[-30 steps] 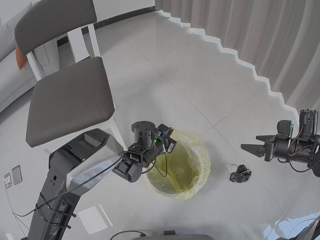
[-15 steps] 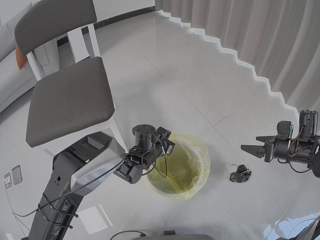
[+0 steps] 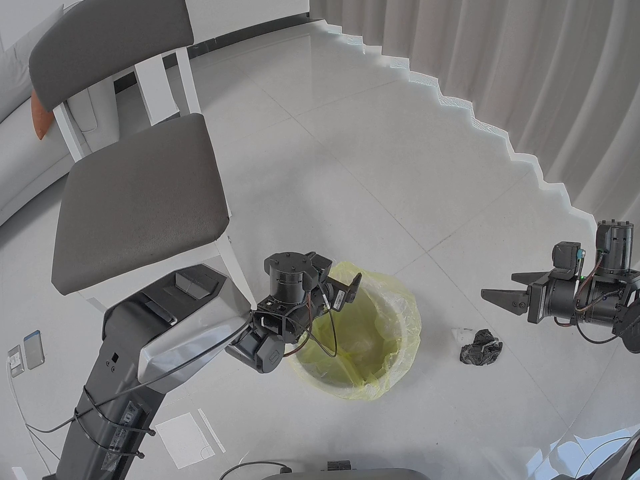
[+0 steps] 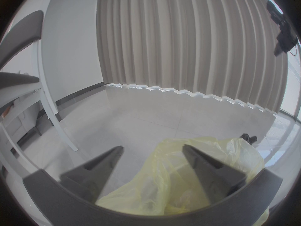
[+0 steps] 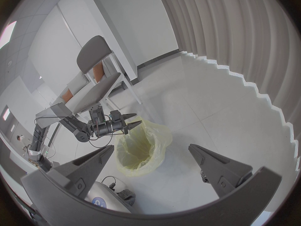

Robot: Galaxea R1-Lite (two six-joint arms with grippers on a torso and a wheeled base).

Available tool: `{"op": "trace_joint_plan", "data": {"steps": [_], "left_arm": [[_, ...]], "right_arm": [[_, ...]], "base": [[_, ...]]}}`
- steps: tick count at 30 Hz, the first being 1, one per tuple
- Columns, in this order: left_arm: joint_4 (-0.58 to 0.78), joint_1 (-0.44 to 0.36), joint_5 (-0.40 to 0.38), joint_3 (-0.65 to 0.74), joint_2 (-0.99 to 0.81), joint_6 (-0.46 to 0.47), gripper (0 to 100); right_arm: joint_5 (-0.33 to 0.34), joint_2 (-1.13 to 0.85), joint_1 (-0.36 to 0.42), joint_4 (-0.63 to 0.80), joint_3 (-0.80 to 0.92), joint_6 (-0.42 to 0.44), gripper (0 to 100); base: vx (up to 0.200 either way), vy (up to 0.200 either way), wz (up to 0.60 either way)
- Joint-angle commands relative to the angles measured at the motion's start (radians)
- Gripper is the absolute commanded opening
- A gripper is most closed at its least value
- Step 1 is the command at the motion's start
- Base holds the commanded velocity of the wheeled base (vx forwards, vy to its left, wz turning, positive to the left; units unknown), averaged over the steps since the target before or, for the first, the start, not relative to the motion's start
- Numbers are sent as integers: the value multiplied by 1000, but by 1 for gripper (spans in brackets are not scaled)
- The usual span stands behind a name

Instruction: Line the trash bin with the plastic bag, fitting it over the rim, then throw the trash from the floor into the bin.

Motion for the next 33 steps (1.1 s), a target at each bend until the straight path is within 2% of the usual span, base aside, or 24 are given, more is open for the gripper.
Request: {"op": "trace_joint_plan", "data": {"steps": [1,6,9,13,15,17,20,24,28,33], "left_arm": [[-34,4,4,134,-91,-4,100],[-99,15,2,272,-197,-5,100],[-110,48,8,423,-284,9,100],[-102,82,50,512,-323,29,100],[-99,94,88,525,-320,30,100],[-91,107,127,523,-306,30,100],[-90,131,162,516,-267,27,100],[-102,139,162,512,-228,15,100],[-110,139,162,470,-149,12,100],[-93,151,162,394,-93,13,100]], "right_arm": [[6,39,-3,-15,-5,5,100],[35,52,-13,-21,-8,12,100],[37,95,-10,-23,-9,12,100],[34,175,4,-35,-21,12,100],[20,232,21,-70,-44,11,100],[-24,279,36,-104,-74,11,100],[-64,326,73,-96,-136,9,100],[-64,353,99,-67,-199,9,100],[-70,365,144,29,-301,11,100],[-72,373,164,49,-325,8,100]], "base": [[0,0,0],[0,0,0],[0,0,0],[0,0,0],[0,0,0],[0,0,0],[0,0,0],[0,0,0],[0,0,0],[0,0,0]]}}
